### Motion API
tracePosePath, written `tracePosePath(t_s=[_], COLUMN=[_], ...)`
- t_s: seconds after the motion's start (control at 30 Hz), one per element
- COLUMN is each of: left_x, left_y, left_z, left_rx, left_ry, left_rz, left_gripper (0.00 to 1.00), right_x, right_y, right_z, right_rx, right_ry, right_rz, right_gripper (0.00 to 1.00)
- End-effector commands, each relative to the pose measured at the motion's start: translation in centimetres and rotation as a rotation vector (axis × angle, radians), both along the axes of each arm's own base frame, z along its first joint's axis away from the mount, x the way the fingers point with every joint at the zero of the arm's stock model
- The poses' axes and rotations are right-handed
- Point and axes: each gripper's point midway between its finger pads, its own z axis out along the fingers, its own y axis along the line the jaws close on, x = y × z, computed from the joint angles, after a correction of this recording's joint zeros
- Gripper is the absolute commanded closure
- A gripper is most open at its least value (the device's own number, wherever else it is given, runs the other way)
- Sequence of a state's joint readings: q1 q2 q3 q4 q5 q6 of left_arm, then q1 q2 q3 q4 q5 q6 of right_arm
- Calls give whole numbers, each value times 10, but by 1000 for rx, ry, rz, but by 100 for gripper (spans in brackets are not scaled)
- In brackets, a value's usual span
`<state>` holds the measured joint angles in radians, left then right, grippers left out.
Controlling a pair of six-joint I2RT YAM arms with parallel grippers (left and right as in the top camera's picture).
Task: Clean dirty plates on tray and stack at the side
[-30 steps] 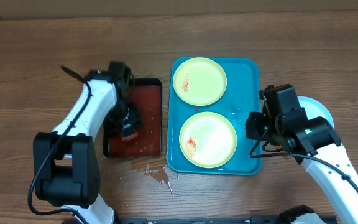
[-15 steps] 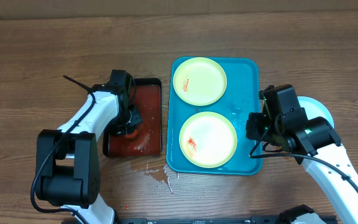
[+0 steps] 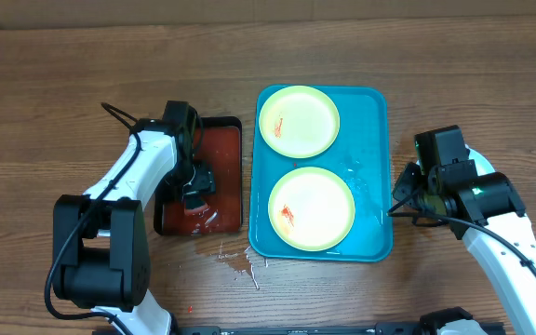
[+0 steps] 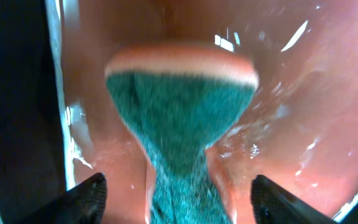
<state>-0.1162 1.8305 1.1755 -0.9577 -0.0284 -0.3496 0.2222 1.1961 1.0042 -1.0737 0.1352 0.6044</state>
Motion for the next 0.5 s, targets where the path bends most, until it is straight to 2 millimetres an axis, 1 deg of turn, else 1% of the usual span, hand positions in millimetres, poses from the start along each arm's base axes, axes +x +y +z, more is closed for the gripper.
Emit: tracePosePath(t_s=[0.0, 0.1, 0.23, 0.3, 0.37, 0.47], left_x=[14, 20, 25, 26, 26, 23], left_y=[4, 3, 2, -1, -6, -11], left_z=[6, 4, 0, 0, 0, 2], left_rx=[18, 15, 8, -8, -37, -67], left_ry=[-52, -81, -104, -110, -107, -89], left_rz=[13, 36, 65, 63, 45, -5], left_gripper=[42, 63, 95, 96, 96, 96], right_x=[1, -2, -8, -9, -5, 1], right_y=[-4, -5, 1, 5, 15, 42], right_z=[4, -1, -13, -18, -22, -24], right_rx=[-7, -10, 19, 25, 50, 134], right_ry=[-11, 3, 35, 41, 28, -19], right_rz=[-30, -30, -12, 36, 123, 332], right_gripper=[90, 90, 91, 91, 91, 90])
